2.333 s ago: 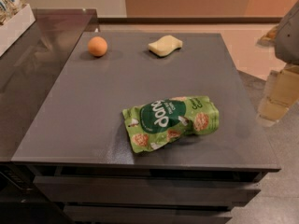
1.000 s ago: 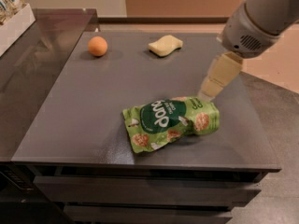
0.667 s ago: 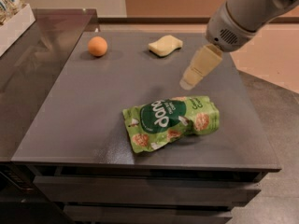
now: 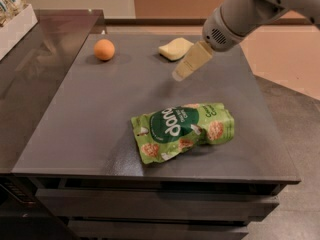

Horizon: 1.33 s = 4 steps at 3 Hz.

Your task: Move sponge near green rice chip bag

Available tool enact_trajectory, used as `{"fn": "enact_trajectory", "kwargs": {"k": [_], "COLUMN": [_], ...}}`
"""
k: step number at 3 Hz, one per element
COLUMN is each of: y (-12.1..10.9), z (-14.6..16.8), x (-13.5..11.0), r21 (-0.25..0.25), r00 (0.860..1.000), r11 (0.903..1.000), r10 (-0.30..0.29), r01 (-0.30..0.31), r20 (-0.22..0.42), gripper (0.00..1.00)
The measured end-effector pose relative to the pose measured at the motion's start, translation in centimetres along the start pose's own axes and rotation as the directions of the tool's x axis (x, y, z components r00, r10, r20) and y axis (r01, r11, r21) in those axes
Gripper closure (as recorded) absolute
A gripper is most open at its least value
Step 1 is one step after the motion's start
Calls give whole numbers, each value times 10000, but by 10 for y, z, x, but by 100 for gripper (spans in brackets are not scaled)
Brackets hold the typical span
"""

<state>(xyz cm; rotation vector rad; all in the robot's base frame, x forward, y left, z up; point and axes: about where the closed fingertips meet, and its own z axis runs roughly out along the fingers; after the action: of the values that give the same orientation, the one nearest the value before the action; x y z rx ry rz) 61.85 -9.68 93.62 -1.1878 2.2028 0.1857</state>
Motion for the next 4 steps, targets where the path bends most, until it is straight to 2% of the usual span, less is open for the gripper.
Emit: {"fn": "enact_trajectory", "kwargs": {"k": [1,2,3,4], "y": [-18,-40,-62,-93], "z": [25,47,65,92], "x": [-9,-16,-23,-29], "r21": [340,753,1076,1411], "r00": [9970,9888,9780,9557], "r11": [9976,9902,9803,9627], "r10": [587,1093,1490,1970], "r01": [-604,-1172,-1654,-2307], "r20": [495,1018,1456,2188], "gripper": [0,0,0,0]}}
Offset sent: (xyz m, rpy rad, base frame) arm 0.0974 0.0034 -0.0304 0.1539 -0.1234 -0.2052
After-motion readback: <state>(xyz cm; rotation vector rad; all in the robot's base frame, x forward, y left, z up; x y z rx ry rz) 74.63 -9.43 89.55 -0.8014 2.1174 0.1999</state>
